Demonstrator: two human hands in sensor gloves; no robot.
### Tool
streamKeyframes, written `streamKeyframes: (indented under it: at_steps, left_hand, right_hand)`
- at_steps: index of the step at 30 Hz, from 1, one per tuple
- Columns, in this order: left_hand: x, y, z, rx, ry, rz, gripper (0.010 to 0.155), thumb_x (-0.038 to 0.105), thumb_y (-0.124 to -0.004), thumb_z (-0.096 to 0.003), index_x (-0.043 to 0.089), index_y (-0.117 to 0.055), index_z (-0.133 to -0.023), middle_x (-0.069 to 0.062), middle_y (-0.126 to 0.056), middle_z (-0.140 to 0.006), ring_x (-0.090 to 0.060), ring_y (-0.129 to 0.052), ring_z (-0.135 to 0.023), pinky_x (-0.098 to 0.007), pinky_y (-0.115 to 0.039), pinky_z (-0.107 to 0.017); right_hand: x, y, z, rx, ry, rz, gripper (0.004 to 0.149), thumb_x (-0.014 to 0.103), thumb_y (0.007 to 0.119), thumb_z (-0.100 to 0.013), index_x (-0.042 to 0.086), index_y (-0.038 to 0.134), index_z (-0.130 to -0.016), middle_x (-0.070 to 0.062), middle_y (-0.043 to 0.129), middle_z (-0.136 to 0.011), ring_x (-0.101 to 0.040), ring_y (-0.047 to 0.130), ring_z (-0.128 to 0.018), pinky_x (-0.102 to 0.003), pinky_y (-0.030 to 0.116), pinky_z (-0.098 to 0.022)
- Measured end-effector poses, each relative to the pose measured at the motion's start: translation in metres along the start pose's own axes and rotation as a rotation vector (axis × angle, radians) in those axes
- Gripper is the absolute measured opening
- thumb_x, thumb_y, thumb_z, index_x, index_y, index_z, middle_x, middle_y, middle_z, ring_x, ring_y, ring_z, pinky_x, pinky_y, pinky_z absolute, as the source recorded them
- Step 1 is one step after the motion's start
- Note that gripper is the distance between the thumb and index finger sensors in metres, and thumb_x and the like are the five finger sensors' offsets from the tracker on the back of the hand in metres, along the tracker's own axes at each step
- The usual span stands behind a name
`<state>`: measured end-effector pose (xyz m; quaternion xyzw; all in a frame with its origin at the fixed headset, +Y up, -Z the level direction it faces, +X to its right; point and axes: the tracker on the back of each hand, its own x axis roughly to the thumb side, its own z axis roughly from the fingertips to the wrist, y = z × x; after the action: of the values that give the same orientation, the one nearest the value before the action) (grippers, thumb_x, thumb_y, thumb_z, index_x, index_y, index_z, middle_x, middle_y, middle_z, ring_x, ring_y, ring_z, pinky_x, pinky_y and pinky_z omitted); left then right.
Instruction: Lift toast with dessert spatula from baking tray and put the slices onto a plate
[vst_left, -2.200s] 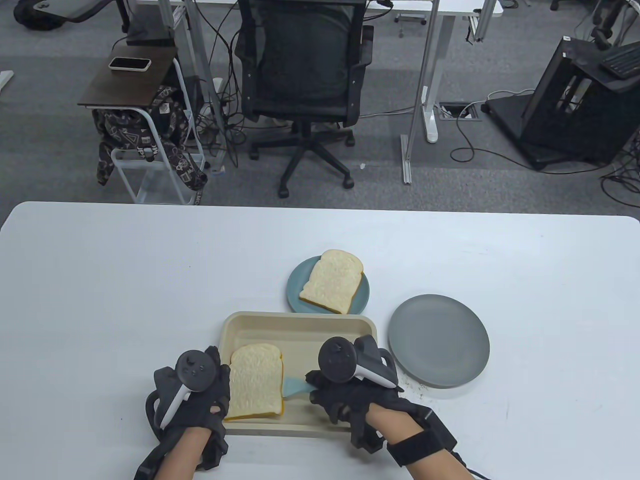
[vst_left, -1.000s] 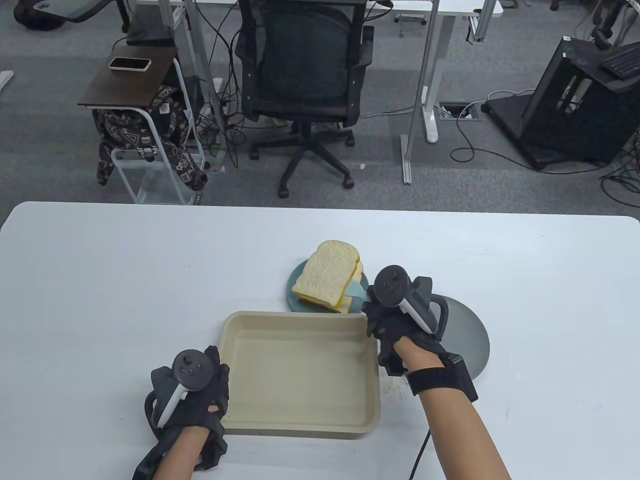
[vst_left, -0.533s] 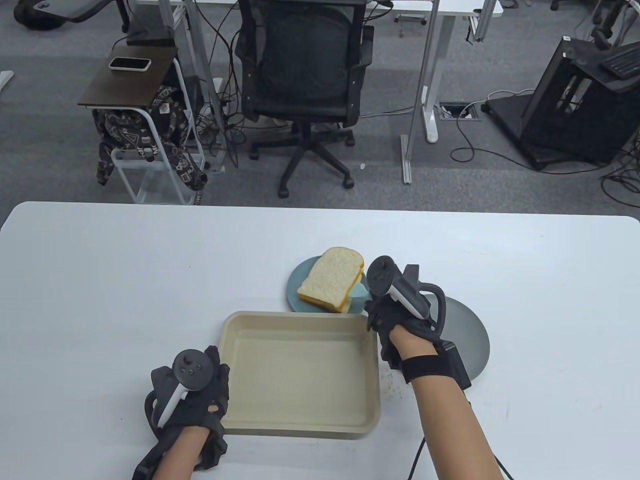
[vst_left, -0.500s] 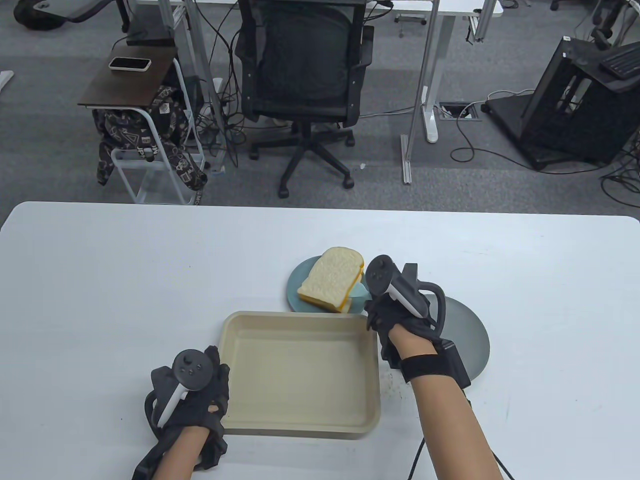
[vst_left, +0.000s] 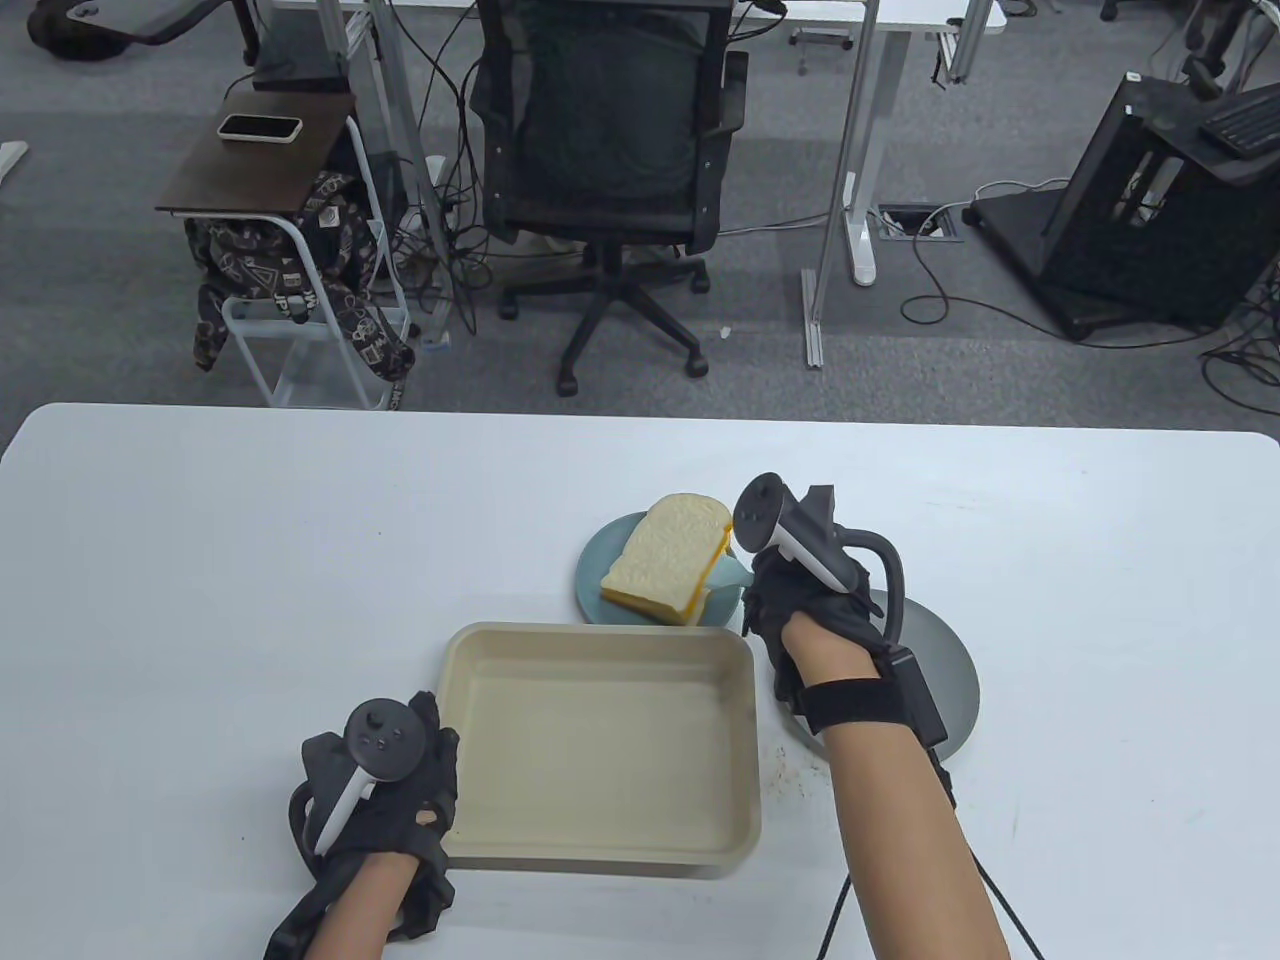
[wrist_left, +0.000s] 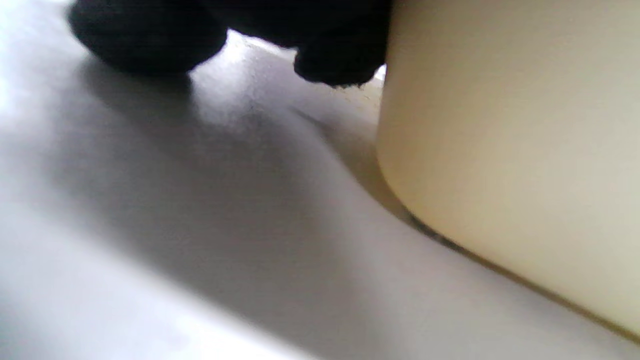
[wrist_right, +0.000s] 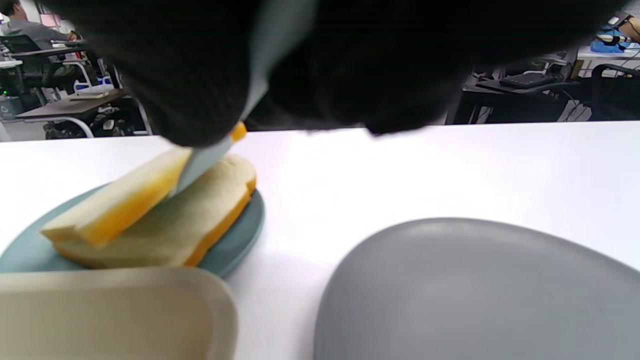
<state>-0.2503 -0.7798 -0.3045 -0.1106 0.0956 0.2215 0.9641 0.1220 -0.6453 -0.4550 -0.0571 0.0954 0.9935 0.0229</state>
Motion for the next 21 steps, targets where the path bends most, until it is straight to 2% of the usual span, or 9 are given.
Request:
streamKeyframes:
  at_steps: [14,17,21]
  left_hand:
    - [-0.001,0.000,0.000,-0.007,-0.002,0.010,0.062,0.046,-0.059,-0.0597,0.017,-0.047,-0.113,0.002,-0.093,-0.048,-0.015,-0.092,-0.011,-0.042,-0.089,-0.028]
    - [-0.001,0.000,0.000,-0.007,-0.002,0.012,0.062,0.046,-0.059,-0.0598,0.017,-0.047,-0.113,0.002,-0.093,-0.049,-0.015,-0.092,-0.011,-0.042,-0.089,-0.028]
    - [-0.001,0.000,0.000,-0.008,-0.003,0.012,0.062,0.046,-0.059,-0.0597,0.017,-0.047,-0.113,0.002,-0.093,-0.049,-0.015,-0.092,-0.011,-0.042,-0.089,-0.028]
  right_hand:
    - [-0.036,-0.014,0.016,-0.028,0.057,0.062,0.051,0.036,0.090,-0.037,0.020,0.085,-0.085,-0.009,0.097,-0.059,-0.025,0.098,-0.023,-0.038,0.089,-0.007]
    - [-0.048,-0.017,0.023,-0.017,0.075,0.072,0.051,0.036,0.090,-0.037,0.019,0.085,-0.085,-0.009,0.097,-0.058,-0.025,0.098,-0.023,-0.038,0.089,-0.007]
    - [-0.074,-0.027,0.042,-0.068,0.095,0.061,0.051,0.036,0.090,-0.037,0.019,0.085,-0.084,-0.009,0.097,-0.058,-0.025,0.098,-0.022,-0.038,0.089,-0.007]
